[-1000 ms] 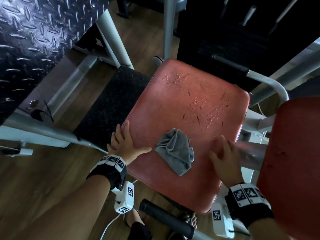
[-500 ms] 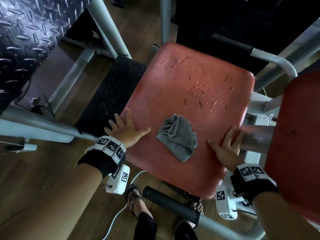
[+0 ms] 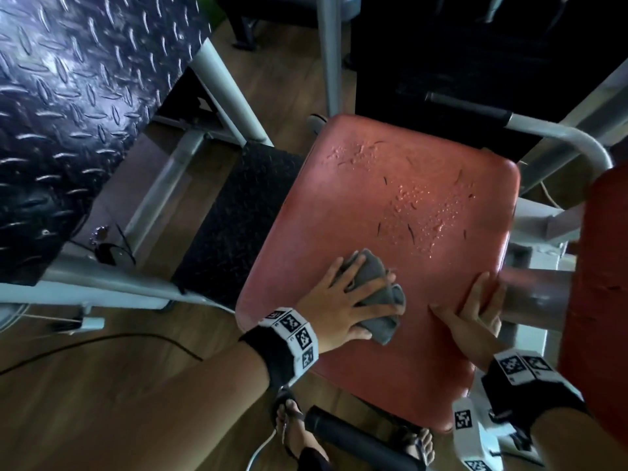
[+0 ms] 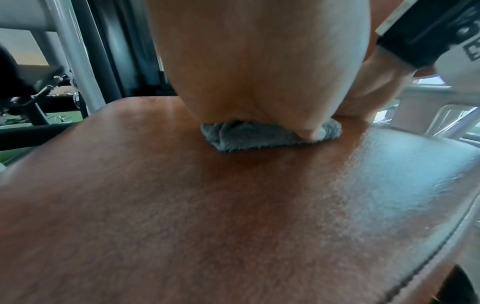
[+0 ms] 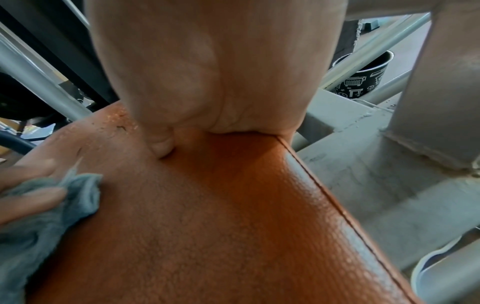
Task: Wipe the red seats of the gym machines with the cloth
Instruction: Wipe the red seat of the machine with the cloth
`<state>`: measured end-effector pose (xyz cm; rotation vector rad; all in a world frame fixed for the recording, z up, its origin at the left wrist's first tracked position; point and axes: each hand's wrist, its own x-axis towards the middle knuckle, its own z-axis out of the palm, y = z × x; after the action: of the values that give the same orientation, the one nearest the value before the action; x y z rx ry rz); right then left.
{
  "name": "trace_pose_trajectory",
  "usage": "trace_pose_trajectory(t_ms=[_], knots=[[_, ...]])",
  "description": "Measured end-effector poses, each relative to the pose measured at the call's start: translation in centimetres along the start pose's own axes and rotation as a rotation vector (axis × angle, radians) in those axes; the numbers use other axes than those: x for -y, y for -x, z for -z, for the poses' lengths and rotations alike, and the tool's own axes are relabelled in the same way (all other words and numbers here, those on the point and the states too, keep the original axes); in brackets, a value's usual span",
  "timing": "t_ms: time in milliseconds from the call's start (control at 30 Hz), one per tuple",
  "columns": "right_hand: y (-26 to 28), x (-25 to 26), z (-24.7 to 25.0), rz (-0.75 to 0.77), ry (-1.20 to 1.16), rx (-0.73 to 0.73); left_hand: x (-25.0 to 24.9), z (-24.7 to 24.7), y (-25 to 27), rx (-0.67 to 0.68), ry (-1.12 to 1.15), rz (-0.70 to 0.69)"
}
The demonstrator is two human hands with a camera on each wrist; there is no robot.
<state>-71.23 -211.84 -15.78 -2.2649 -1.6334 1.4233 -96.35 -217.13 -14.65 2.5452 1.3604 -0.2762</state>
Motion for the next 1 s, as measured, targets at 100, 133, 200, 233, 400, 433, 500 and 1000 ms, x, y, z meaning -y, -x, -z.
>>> trace_pose_trajectory(t_ms=[100,133,200,233,400,433,500,1000], knots=[[0.2,0.3,0.2,-0.012,0.004,0.006,1.1,-0.3,0.9,-0.005,0.023,0.094],[0.3,0.4,0.1,-0.012,0.005,0.011,1.3,-0.5,1.8,-0.015,0.044,0.160],[0.4,0.6,0.2,-0.011,-0.004,0.022,1.6,-1.3,4.1,-0.042,0.095,0.310],[0.4,0.7,0.3,-0.013,-0.009,0.027,1.7,-1.6,5.1,-0.051,0.115,0.371],[0.8,1.0,0.3,-0.011,-0.015,0.031,1.6,-2.7,6.1,-0.011,0.235,0.580],[0.9,1.1,0.4,-0.013,-0.016,0.032,1.6,-2.8,5.6,-0.021,0.260,0.620],[0.9,1.3,0.5,-0.018,-0.015,0.036,2.1,-2.7,4.6,-0.049,0.327,0.679],[0.7,1.4,0.4,-0.054,-0.043,-0.008,11.4,0.6,-3.7,0.050,0.270,0.824]])
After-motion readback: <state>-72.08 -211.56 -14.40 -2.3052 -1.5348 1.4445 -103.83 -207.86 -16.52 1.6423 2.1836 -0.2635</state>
